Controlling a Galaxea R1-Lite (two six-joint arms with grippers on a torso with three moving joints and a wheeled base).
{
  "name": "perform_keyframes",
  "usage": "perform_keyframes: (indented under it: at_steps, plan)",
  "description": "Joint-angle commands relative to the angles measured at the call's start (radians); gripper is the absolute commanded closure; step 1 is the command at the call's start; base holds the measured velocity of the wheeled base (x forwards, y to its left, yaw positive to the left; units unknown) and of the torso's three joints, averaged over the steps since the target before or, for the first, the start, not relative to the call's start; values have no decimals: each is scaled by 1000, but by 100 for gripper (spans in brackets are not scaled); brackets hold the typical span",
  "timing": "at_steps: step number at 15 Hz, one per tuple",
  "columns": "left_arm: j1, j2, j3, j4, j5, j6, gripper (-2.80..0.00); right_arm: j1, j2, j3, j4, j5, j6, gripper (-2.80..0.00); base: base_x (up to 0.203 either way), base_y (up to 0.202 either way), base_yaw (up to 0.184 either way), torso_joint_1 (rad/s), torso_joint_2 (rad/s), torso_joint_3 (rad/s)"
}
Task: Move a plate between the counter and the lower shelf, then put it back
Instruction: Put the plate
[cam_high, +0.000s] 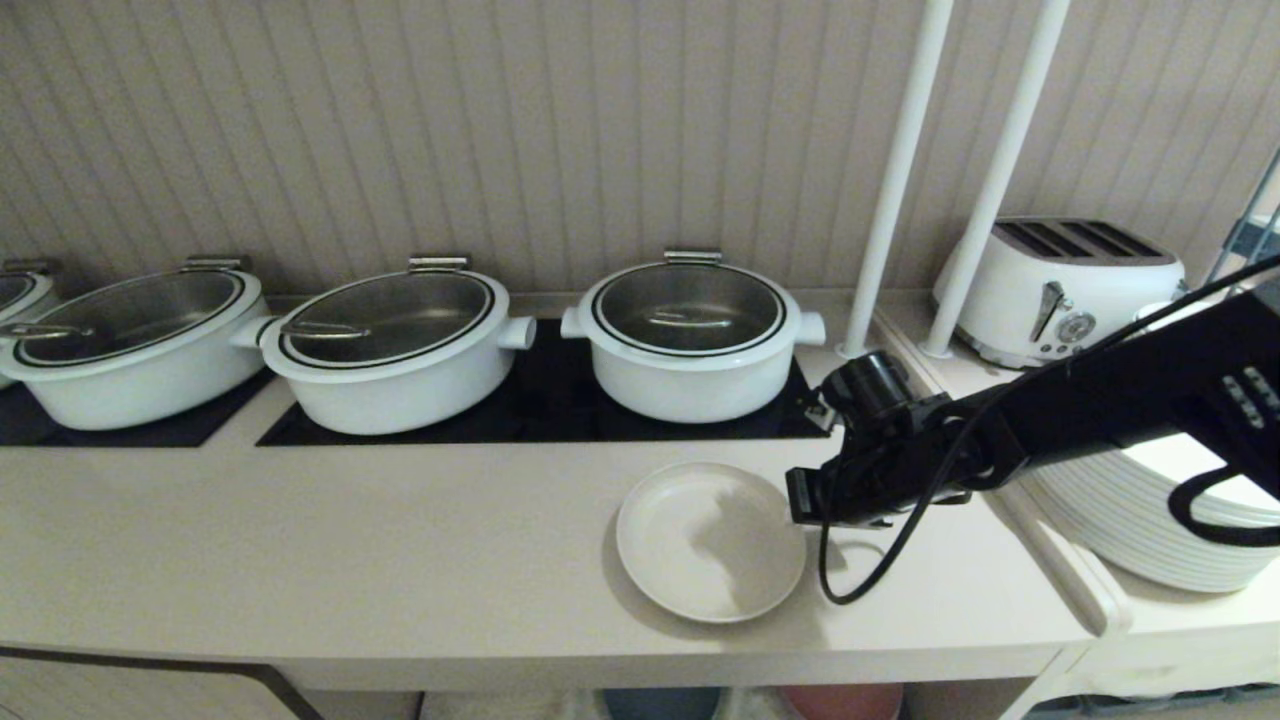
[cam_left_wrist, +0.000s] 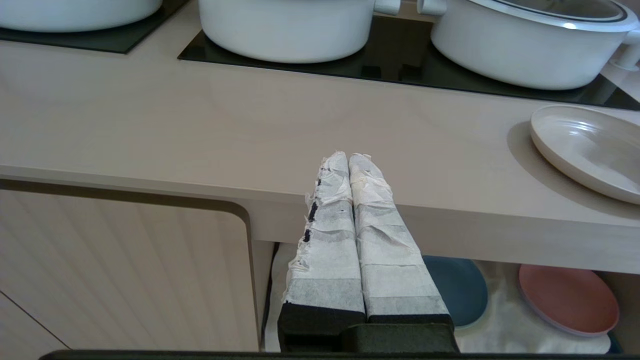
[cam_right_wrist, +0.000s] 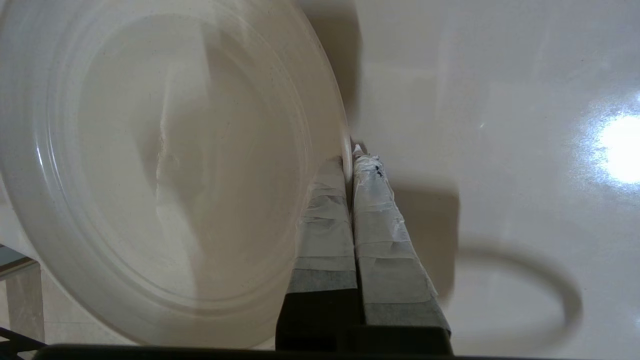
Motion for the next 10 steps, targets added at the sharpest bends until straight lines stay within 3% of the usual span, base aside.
perform_keyframes:
  at_steps: [1,10]
  plan:
    - [0,0,0,0,1,-1,0,-1,2,-1,-3,0,1,0,0,0,0,0,0,0]
    - [0,0,-1,0,1,-1,0,1,3,20,-6,-20,48,0,0,0,0,0,0,0]
